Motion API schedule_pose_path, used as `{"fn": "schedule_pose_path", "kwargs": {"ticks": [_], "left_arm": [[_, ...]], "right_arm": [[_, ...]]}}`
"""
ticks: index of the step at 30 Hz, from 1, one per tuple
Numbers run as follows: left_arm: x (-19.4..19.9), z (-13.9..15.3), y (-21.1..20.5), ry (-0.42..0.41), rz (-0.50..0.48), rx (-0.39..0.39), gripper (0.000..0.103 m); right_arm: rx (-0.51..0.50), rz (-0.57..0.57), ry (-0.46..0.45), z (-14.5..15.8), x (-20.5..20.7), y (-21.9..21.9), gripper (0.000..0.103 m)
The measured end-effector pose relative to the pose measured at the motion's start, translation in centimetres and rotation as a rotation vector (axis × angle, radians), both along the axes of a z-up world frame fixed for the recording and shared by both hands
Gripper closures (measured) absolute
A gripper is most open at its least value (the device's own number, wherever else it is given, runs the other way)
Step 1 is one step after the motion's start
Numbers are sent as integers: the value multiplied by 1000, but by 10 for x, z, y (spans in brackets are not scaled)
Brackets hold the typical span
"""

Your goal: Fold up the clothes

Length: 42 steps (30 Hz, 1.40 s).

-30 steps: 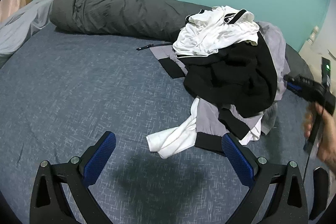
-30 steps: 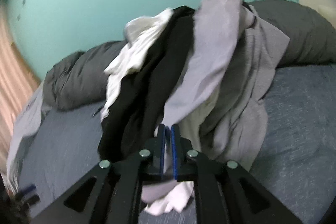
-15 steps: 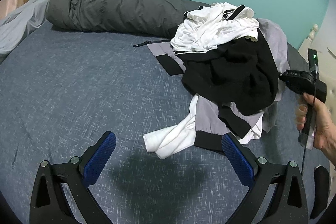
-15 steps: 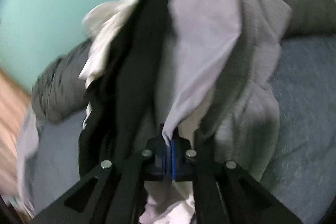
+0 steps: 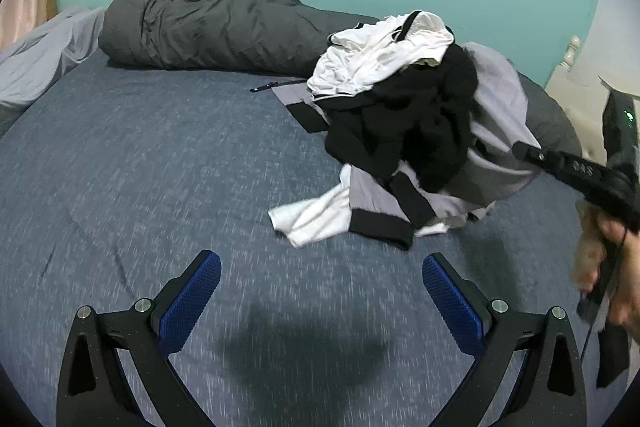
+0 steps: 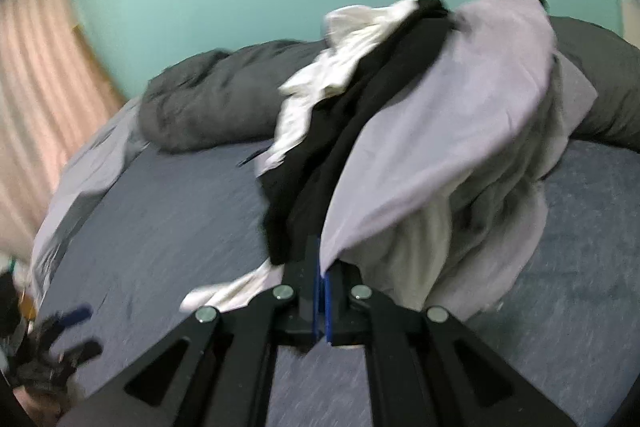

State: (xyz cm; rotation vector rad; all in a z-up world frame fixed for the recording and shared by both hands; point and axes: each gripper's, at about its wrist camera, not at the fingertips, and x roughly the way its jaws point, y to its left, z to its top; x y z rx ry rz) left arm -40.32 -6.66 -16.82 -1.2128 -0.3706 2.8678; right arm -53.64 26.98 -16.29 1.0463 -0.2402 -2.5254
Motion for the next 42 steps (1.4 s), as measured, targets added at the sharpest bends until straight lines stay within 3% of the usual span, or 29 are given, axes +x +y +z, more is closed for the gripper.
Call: {"fn": "schedule_pose_path", "kwargs": {"ticks": [9,19,25,29,30,31,32,35,37,42], "left_arm": [[68,-11,9,41,-32,4,0],[160,-17,-4,76,-8,0,0],[203,-18,-15,35,16,43,0],[216,-16,-19,42,22,49,0],[218,-16,-20,45,24,51,0],[219,-18,-20,47,23,55,0],[219,-21,-20,51,23,58,0],[218,-31,-21,54,22,62,0],[215,-42,-20,50,18,72,0],[211,-70,-17,36,-2,61,0]], "right_arm": [[-94,102,42,-3,118,-28,102],[-80,184,47,-33,236,-69,102],[-24,97,-66,-49,281,-72,102],[-101,-36,-68,-39,288,-43,97],[-94,-73,-67,-35,288,-37,83],[-75,-106,-63,-31,286,-32,63],[-57,-124,-60,-29,284,-28,54],[-44,-136,-76,-29,269,-23,49],[-38,-132,-108,-36,260,-23,36],[0,-119,-172,-71,237,-35,33]]}}
